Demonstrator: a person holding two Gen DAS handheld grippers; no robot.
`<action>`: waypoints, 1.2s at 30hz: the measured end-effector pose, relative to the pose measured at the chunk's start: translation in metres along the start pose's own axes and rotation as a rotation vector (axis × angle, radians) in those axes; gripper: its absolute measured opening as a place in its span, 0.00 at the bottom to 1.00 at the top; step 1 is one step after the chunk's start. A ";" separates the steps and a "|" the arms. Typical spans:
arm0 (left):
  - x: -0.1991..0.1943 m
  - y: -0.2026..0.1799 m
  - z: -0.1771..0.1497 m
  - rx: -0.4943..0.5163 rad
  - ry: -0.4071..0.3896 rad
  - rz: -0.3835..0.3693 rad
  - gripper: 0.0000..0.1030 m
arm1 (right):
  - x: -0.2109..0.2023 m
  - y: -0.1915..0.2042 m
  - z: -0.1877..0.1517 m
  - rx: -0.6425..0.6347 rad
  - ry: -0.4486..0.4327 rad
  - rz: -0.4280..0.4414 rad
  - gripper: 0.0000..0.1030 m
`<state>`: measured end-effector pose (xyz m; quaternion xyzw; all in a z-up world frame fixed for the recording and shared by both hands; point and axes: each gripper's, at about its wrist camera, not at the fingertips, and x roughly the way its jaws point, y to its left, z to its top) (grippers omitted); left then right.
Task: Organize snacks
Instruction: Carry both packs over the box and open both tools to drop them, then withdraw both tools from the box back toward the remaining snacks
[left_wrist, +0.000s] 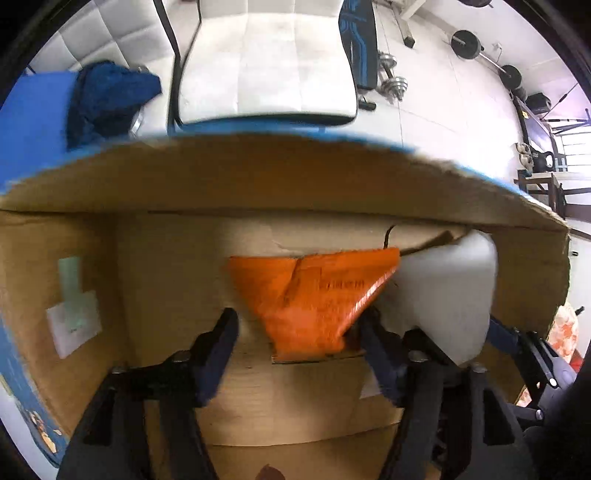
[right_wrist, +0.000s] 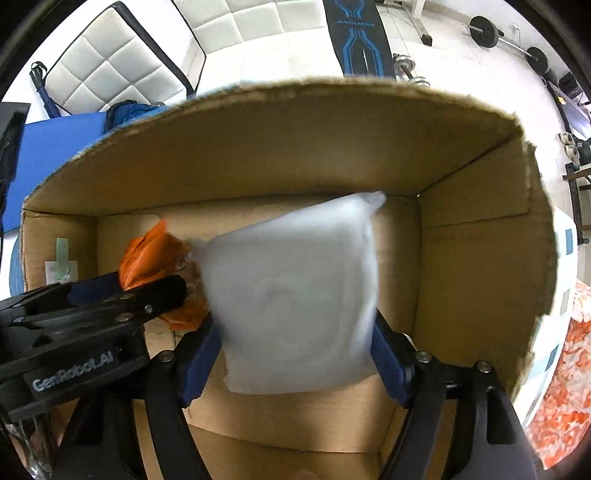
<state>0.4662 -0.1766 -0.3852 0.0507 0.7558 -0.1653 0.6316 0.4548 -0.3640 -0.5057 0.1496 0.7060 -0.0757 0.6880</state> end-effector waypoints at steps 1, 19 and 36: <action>-0.008 -0.001 -0.003 0.004 -0.021 0.015 0.69 | -0.004 0.002 0.000 -0.002 -0.005 -0.001 0.77; -0.078 0.004 -0.071 0.015 -0.179 0.031 0.80 | -0.054 0.017 -0.070 -0.006 -0.037 -0.023 0.87; -0.132 0.004 -0.164 -0.001 -0.416 0.044 0.99 | -0.142 0.025 -0.161 -0.021 -0.238 -0.032 1.00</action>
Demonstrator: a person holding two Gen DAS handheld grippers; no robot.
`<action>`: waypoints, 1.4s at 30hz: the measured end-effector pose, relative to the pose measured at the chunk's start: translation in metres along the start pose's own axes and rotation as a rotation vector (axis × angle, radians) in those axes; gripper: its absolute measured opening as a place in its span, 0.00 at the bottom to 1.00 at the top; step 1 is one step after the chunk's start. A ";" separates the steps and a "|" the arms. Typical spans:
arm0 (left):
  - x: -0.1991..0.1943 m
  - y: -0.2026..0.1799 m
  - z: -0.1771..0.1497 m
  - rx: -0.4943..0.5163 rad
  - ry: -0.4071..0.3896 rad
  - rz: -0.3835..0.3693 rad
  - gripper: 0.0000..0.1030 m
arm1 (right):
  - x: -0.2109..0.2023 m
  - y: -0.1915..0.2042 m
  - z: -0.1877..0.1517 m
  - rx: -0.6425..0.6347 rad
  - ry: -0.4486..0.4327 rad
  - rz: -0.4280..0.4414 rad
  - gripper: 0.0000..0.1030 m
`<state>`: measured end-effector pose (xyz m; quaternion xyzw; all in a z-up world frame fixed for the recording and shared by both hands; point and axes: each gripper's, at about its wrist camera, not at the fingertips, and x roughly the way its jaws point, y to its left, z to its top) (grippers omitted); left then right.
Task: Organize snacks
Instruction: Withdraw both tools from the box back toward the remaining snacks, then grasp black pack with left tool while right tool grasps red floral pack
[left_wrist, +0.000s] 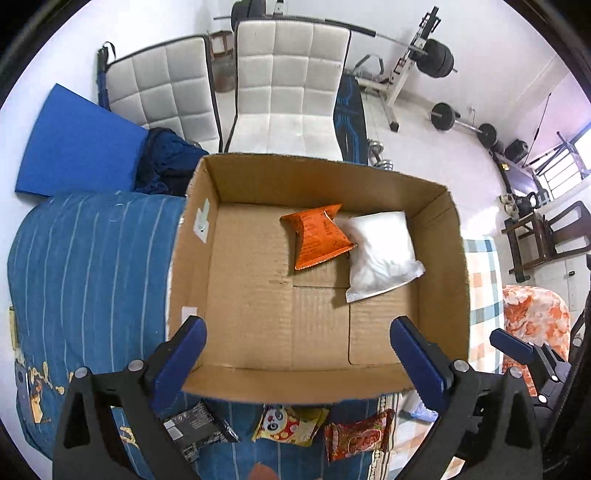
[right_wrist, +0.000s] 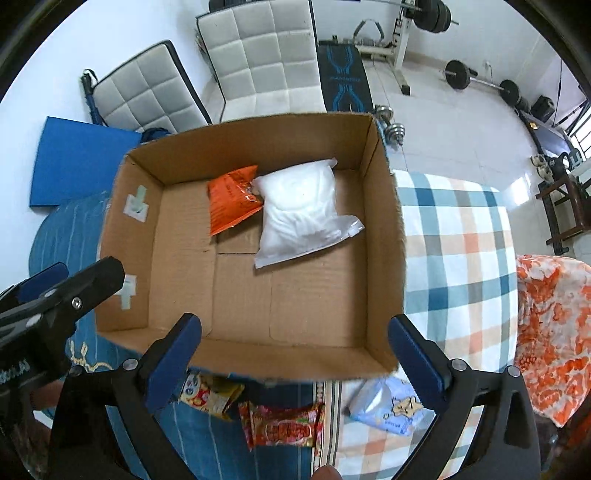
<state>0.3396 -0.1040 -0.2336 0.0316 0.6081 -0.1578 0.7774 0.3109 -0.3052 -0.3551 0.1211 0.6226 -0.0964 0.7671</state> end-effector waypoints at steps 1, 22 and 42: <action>-0.007 0.000 -0.003 0.000 -0.012 0.000 0.99 | -0.006 0.000 -0.004 -0.002 -0.006 0.006 1.00; 0.032 0.098 -0.130 -0.110 0.224 0.189 0.99 | 0.092 0.000 -0.135 -0.190 0.350 -0.005 1.00; 0.153 0.097 -0.158 0.372 0.502 0.195 0.80 | 0.159 0.064 -0.174 -0.684 0.507 -0.168 0.99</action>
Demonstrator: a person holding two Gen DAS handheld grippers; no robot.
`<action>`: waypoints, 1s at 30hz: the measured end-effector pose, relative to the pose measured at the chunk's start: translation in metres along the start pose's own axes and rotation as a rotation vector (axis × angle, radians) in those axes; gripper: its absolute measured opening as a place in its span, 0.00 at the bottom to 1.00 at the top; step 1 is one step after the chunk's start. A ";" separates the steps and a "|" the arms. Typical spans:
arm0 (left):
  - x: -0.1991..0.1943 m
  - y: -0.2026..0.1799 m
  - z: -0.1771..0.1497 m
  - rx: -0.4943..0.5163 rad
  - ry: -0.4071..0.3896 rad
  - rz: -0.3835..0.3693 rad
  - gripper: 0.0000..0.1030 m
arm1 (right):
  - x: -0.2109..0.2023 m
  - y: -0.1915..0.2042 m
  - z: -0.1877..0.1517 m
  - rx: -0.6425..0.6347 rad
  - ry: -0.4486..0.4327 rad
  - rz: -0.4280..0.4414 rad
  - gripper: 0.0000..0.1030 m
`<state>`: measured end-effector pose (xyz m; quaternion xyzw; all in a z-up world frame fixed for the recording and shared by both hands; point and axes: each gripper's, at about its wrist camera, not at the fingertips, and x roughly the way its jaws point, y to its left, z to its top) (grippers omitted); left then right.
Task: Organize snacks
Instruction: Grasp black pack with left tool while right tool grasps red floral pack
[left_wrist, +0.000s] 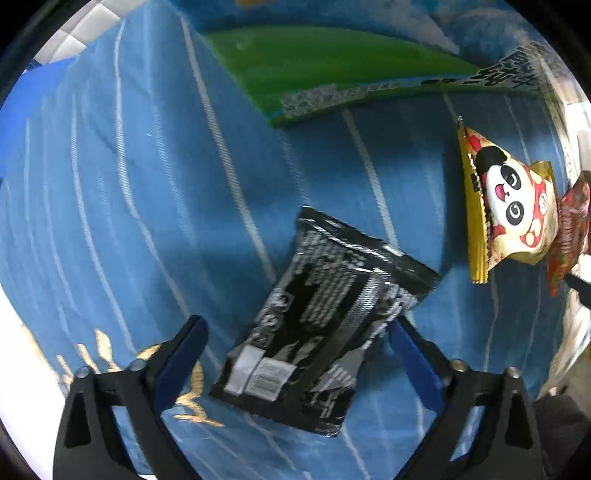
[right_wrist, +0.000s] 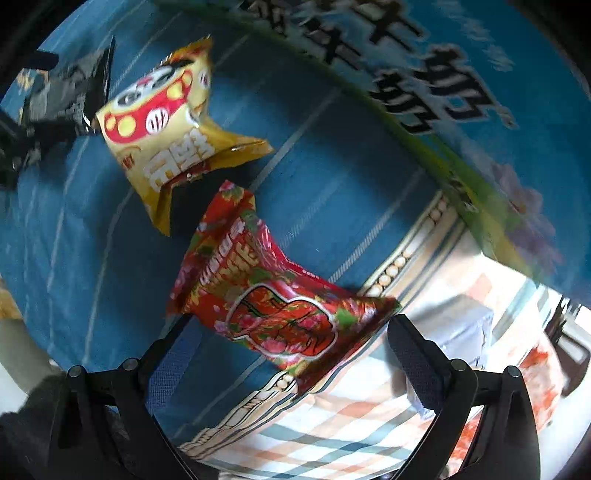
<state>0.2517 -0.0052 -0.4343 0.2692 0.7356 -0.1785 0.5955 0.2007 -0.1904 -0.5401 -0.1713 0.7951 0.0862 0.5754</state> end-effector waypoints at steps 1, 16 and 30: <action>0.003 -0.001 0.000 -0.013 0.006 -0.034 0.76 | 0.002 0.000 0.001 -0.001 0.001 0.002 0.99; 0.002 -0.032 -0.052 -0.414 0.021 -0.160 0.61 | 0.002 -0.068 -0.032 0.348 -0.012 0.286 0.80; -0.007 -0.034 -0.075 -0.465 0.011 -0.246 0.62 | 0.000 -0.025 -0.012 -0.129 -0.040 -0.044 0.69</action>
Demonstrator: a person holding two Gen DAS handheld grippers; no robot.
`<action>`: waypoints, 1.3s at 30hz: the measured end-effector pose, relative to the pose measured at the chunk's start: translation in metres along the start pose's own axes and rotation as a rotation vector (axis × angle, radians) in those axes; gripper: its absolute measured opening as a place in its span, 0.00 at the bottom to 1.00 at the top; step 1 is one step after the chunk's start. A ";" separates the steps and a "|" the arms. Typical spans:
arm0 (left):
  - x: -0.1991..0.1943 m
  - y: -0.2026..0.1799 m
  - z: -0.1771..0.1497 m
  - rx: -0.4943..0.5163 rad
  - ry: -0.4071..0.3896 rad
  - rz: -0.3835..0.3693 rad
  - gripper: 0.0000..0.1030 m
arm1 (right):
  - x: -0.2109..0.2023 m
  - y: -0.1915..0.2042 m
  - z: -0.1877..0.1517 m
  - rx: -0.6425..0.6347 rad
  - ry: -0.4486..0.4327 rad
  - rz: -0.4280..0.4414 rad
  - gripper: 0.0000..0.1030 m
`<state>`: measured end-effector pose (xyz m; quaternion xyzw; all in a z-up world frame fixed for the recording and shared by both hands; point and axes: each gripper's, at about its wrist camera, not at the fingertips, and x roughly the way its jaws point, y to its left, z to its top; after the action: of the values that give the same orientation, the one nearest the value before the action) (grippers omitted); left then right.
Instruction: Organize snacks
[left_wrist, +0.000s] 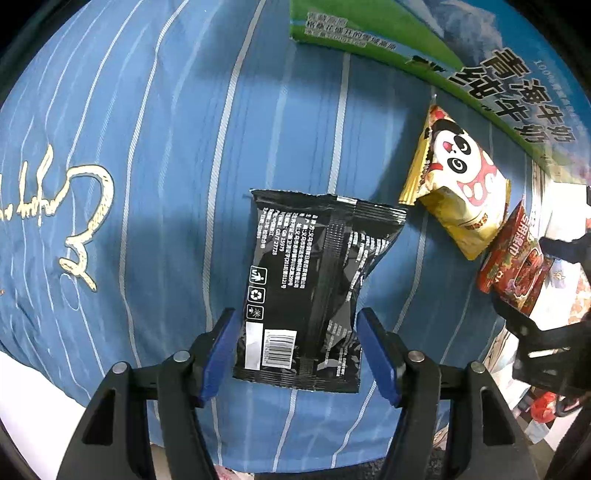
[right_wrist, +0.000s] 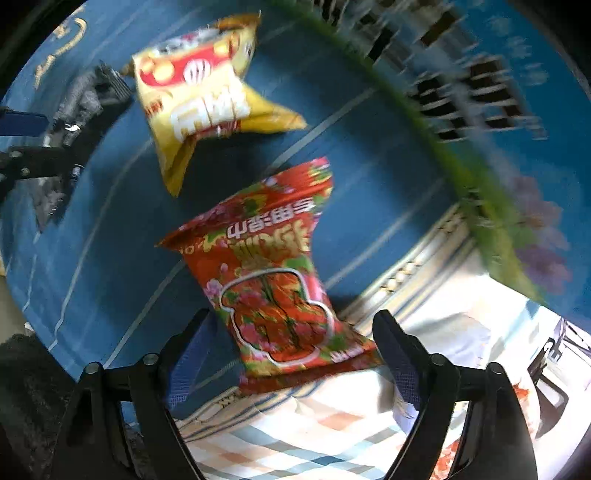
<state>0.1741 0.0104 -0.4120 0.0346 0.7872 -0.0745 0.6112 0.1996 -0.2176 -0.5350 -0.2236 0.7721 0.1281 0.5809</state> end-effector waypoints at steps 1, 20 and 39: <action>0.001 -0.001 0.004 0.001 0.001 -0.006 0.62 | 0.004 -0.002 0.000 0.029 0.009 -0.002 0.65; 0.026 0.005 0.004 -0.044 -0.109 0.043 0.52 | 0.000 -0.033 -0.052 0.672 -0.026 0.397 0.84; -0.010 -0.052 -0.031 0.093 -0.235 0.074 0.48 | -0.040 -0.018 -0.078 0.760 -0.132 0.274 0.47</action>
<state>0.1390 -0.0352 -0.3906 0.0831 0.7041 -0.0921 0.6992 0.1523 -0.2608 -0.4728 0.1205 0.7483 -0.0758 0.6479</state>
